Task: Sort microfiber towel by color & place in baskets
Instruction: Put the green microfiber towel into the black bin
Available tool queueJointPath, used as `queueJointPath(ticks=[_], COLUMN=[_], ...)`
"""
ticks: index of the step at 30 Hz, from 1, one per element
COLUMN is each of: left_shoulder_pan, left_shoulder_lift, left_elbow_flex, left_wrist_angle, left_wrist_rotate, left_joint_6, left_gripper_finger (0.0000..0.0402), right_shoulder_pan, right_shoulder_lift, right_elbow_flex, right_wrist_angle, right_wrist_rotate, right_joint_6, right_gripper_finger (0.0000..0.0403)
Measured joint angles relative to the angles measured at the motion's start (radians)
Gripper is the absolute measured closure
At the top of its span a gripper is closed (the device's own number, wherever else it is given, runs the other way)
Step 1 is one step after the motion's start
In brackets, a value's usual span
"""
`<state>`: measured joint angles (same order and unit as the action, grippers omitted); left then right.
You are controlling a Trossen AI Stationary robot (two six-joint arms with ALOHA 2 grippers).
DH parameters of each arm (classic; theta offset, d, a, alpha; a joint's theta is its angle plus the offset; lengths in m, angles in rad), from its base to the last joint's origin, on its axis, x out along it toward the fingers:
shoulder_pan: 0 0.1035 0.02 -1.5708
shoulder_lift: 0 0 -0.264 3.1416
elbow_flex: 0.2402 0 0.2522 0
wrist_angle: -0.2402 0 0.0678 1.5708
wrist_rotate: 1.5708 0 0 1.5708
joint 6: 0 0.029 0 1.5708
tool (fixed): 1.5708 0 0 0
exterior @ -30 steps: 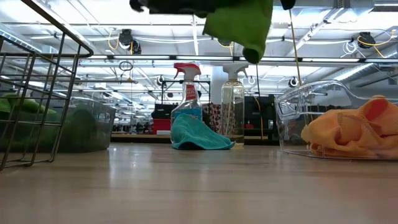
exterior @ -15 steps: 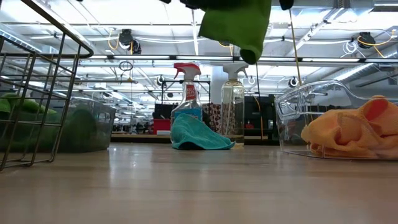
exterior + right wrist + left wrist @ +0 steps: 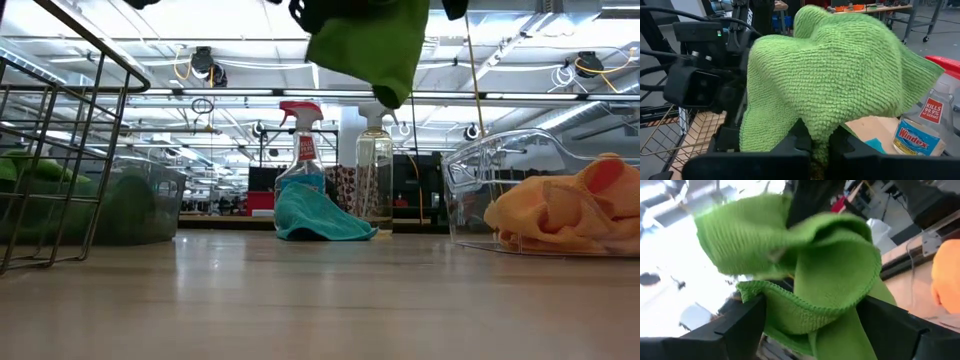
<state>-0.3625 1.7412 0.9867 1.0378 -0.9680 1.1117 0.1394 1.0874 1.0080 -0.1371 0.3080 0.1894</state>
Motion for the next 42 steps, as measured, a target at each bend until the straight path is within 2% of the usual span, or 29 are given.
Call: queueJointPath(ticks=[8, 15, 20, 25, 29, 32, 35, 40, 42], left_shoulder_pan=[-0.042, -0.038, -0.046, -0.091, -0.091, -0.081, -0.069, -0.032, -0.006], left_shoulder_lift=[-0.001, -0.001, -0.001, 0.0, 0.0, 0.0, 0.0, 0.0, 0.0], left_elbow_flex=[0.0, 0.001, 0.001, 0.013, 0.074, 0.113, 0.148, 0.166, 0.166], left_wrist_angle=[0.072, 0.101, 0.07, 0.089, 0.11, 0.098, 0.044, -0.126, -0.22], left_wrist_rotate=[0.171, 0.218, 0.269, 0.241, 0.059, 0.0, 0.0, -0.004, -0.041], left_joint_6=[0.312, 0.51, 0.494, 0.39, 0.315, 0.273, 0.082, -0.39, -0.563], left_gripper_finger=[0.0088, 0.0088, 0.0088, 0.0088, 0.0088, 0.0088, 0.0088, 0.0088, 0.0088], right_shoulder_pan=[0.0, 0.0, 0.0, -0.005, -0.008, -0.007, -0.007, -0.007, 0.0], right_shoulder_lift=[0.0, 0.0, 0.0, 0.0, 0.0, 0.0, 0.003, 0.012, 0.026], right_elbow_flex=[0.0, 0.0, 0.0, 0.0, 0.0, 0.0, 0.0, 0.0, 0.0], right_wrist_angle=[-0.008, -0.009, -0.019, -0.059, -0.069, -0.071, -0.088, -0.09, -0.093], right_wrist_rotate=[-0.013, -0.053, -0.053, -0.049, -0.048, -0.053, -0.071, -0.068, -0.058], right_joint_6=[0.005, 0.025, 0.026, 0.027, 0.027, 0.021, -0.017, -0.067, -0.085], right_gripper_finger=[0.0397, 0.0397, 0.0397, 0.0397, 0.0397, 0.0397, 0.0397, 0.0397, 0.0397])
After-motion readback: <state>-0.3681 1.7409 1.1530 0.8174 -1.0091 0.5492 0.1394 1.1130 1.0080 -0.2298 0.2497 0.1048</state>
